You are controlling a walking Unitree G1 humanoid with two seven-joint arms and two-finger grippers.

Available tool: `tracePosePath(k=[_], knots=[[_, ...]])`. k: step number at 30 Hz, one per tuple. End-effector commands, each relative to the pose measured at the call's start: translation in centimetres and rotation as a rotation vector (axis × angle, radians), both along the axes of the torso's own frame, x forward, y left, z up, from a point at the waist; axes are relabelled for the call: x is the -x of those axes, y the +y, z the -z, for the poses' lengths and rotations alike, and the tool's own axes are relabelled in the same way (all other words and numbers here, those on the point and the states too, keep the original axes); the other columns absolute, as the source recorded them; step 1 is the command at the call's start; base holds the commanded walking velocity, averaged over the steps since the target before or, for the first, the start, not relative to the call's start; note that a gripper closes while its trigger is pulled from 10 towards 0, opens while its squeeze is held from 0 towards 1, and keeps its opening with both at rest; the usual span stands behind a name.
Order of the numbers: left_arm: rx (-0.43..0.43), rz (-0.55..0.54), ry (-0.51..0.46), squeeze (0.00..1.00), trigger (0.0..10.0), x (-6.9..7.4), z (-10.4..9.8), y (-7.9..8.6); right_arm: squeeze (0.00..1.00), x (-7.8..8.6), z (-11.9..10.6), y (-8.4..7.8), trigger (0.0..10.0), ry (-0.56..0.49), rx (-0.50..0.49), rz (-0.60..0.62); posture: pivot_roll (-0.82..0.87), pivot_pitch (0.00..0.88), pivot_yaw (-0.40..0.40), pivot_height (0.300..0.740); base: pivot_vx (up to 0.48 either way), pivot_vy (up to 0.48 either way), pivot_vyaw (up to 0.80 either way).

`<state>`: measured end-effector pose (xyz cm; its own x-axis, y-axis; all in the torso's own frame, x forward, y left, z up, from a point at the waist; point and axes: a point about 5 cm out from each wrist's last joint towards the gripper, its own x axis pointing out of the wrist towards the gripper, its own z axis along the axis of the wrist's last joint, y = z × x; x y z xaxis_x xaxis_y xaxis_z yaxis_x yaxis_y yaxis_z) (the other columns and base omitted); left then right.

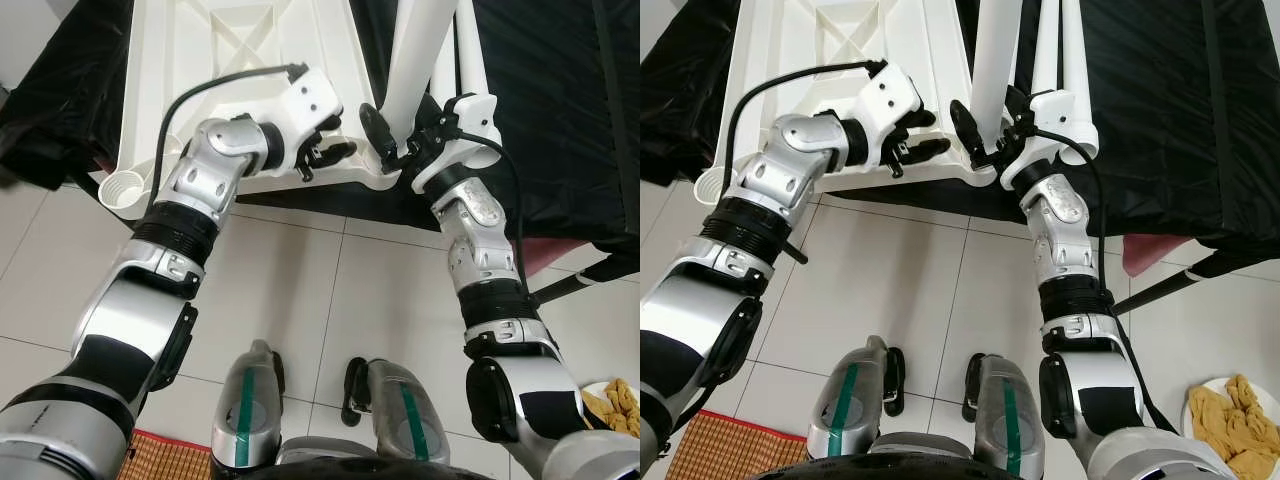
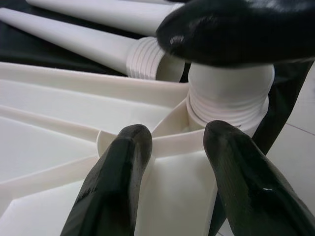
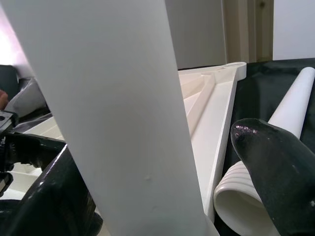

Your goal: Building children table

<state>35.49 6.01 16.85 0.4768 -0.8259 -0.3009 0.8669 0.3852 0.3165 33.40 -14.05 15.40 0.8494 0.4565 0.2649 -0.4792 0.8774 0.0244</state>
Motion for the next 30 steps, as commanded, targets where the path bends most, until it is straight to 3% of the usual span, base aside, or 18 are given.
tracePosePath(k=[1,9,30], knots=[[-0.028,-0.044,-0.006,0.00,10.0,-0.2,0.6,0.4,0.00,0.2,0.2,-0.2,10.0,0.012,-0.005,-0.005,-0.08,0.057,0.070,0.740,0.000,0.000,0.00],[0.025,-0.104,0.020,0.00,10.0,-0.5,0.5,1.2,0.00,-0.1,0.2,0.1,10.0,0.012,0.014,-0.022,-0.11,0.049,0.102,0.740,0.000,0.000,0.00],[-0.013,-0.137,-0.036,0.00,10.0,-1.1,0.3,1.7,0.00,-0.5,0.1,-0.1,10.0,0.006,0.016,-0.015,-0.07,0.000,0.070,0.740,0.000,0.000,0.00]])
